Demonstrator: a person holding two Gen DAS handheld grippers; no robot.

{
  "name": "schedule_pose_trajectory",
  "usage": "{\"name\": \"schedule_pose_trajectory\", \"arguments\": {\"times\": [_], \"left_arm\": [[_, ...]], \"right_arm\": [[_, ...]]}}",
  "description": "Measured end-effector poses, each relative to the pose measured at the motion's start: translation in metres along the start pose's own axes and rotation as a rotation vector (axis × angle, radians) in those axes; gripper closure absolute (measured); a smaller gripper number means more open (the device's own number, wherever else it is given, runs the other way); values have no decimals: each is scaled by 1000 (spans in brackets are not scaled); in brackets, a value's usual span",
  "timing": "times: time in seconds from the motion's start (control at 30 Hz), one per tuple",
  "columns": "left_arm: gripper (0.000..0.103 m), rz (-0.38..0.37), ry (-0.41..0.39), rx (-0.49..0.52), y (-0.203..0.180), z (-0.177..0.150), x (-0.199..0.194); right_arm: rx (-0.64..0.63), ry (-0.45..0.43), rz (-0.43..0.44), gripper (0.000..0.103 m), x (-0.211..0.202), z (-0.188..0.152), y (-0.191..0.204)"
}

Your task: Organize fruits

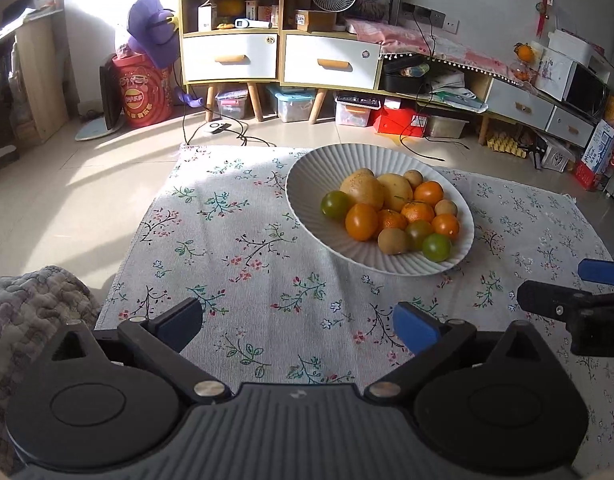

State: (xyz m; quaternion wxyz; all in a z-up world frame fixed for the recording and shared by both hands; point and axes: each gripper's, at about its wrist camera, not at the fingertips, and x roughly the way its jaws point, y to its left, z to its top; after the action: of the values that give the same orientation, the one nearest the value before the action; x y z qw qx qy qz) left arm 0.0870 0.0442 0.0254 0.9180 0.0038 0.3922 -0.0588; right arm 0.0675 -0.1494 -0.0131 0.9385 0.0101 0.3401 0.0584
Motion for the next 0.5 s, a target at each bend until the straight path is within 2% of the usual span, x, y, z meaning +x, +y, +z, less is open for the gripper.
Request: {"name": "schedule_pose_trajectory", "arguments": {"times": [0.1, 0.33, 0.5], "left_arm": [[10, 55, -19, -32, -1, -9, -8], [10, 117, 21, -34, -7, -21, -8], [10, 105, 43, -46, -7, -25, -11]], "right_arm": [[16, 36, -25, 0, -1, -2, 0], [84, 108, -79, 0, 1, -14, 2], [68, 120, -108, 0, 1, -18, 7]]}}
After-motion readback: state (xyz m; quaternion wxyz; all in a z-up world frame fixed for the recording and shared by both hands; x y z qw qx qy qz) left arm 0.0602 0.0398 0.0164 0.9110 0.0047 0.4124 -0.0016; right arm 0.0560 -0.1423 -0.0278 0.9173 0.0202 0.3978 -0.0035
